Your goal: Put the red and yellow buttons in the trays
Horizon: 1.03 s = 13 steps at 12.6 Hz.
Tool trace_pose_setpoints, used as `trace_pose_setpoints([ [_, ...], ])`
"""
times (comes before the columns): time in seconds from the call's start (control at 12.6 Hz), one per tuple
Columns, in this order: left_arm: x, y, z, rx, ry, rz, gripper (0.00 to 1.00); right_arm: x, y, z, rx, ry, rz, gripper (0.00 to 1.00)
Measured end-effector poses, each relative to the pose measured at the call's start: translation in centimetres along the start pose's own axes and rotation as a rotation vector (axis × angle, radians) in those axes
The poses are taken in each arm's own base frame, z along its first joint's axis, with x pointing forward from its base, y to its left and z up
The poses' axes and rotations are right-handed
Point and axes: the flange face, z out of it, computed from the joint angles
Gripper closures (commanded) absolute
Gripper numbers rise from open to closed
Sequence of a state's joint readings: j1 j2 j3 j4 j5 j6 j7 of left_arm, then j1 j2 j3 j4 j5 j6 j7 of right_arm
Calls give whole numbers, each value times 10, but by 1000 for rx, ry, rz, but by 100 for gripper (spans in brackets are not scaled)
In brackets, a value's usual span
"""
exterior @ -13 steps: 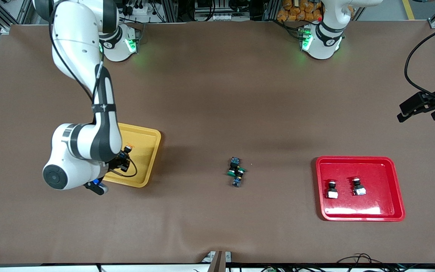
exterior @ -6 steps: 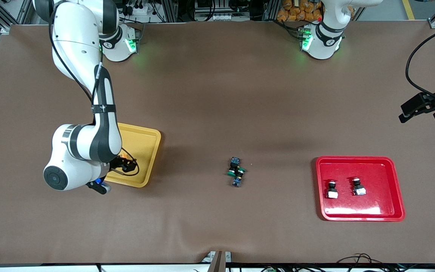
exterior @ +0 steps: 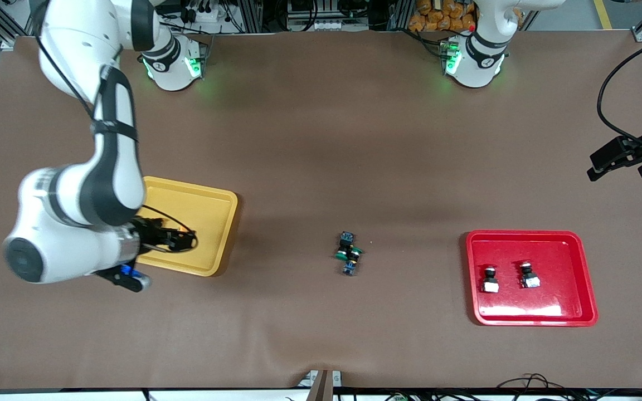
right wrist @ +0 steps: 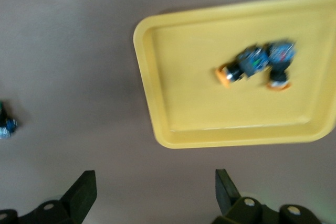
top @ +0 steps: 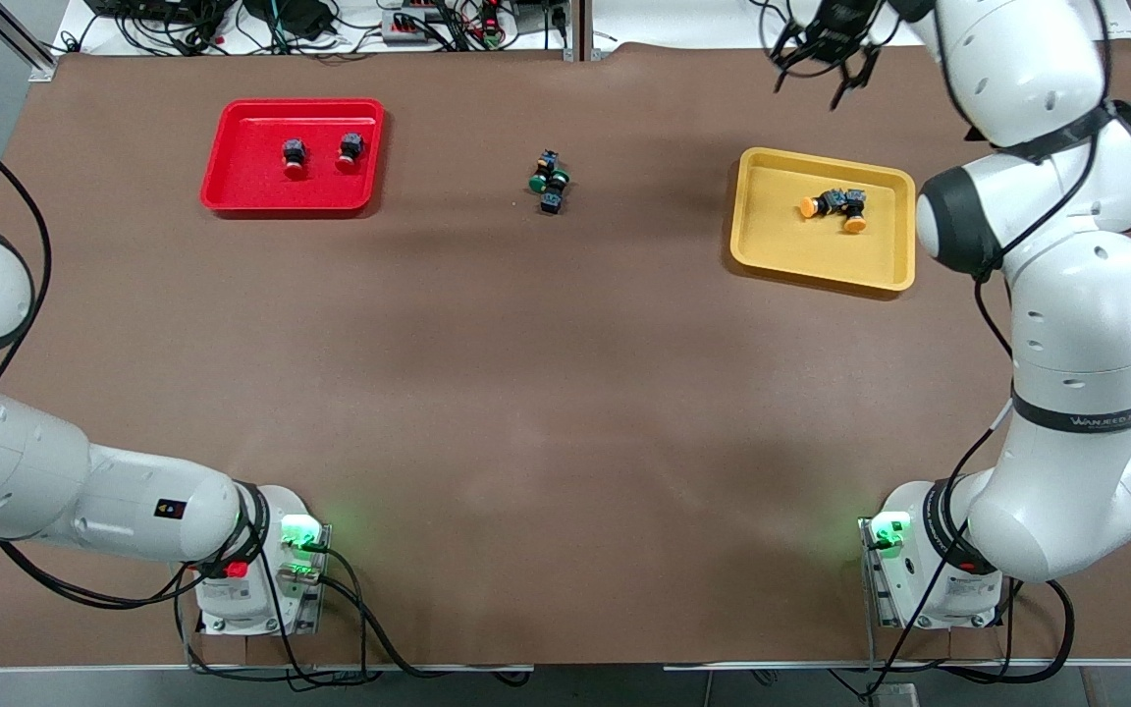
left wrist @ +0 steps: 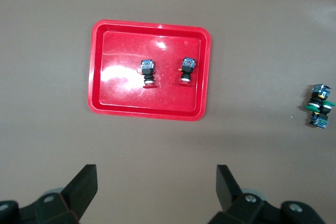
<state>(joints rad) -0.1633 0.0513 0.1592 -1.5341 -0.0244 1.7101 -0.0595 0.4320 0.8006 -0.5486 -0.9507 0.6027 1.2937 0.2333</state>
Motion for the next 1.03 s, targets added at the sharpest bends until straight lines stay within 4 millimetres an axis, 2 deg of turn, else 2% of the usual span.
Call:
trace_pose_setpoints([
  [0.24,0,0,0,0,-1,0,0,-7,36,-47,-56,64,-303,0],
  [0.4,0,0,1,0,-2,0,0,-28,34,-78,-90,112,-383,0],
  [0.56,0,0,1,0,-3,0,0,-58,19,-107,-112,154,-438,0],
  [0.79,-1,-1,2,0,-4,-1,0,-110,12,-149,-213,204,-468,0],
  [0.87,-1,-1,2,0,-4,-1,0,-126,16,-158,-206,213,-413,0],
  [1.03,-1,-1,2,0,-5,-2,0,-148,27,-165,-182,213,-294,0],
])
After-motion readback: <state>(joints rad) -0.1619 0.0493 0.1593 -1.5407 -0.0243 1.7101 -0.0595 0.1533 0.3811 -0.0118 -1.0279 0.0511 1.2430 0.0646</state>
